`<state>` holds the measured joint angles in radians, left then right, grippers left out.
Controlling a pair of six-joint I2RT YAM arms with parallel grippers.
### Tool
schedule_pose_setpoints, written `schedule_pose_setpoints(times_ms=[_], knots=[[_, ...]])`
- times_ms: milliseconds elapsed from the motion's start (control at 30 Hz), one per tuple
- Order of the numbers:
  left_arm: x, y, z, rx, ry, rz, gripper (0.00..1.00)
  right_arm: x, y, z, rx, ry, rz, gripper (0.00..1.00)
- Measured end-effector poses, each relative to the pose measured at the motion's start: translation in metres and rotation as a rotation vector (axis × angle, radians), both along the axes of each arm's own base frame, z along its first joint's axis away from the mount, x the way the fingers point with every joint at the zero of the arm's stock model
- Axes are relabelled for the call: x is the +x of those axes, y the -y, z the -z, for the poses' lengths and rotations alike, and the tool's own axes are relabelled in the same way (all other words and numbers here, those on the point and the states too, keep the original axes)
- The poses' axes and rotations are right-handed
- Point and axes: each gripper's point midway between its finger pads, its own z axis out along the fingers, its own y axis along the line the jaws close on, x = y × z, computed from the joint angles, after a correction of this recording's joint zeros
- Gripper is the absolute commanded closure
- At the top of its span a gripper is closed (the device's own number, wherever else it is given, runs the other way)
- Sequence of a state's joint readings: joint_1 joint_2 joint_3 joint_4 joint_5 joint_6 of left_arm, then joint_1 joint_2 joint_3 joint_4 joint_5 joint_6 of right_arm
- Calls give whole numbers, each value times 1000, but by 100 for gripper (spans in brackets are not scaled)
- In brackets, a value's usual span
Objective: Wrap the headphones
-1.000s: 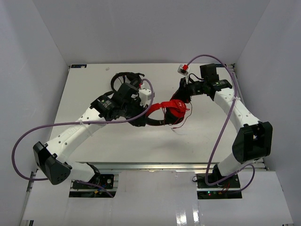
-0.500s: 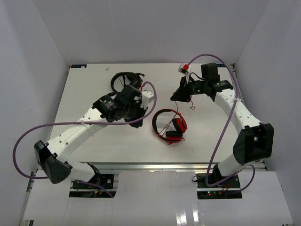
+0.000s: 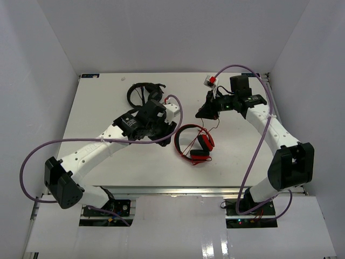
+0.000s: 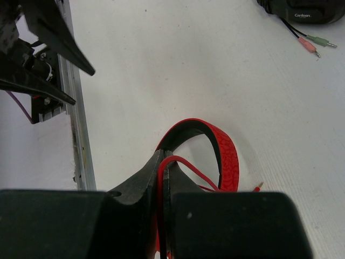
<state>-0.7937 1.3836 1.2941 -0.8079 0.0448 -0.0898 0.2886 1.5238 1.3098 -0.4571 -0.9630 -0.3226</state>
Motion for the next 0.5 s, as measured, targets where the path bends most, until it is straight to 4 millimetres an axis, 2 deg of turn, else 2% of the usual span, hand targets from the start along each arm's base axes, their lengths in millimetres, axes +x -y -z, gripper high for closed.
schedule_pose_setpoints(times_ms=[200, 400, 500], knots=[[38, 18, 19, -48, 86, 10, 25, -3, 1, -1, 3, 9, -1, 92], [79, 32, 57, -70, 115, 25, 26, -8, 2, 1, 3, 7, -2, 92], [88, 42, 74, -86, 104, 54, 26, -11, 3, 2, 3, 4, -3, 92]])
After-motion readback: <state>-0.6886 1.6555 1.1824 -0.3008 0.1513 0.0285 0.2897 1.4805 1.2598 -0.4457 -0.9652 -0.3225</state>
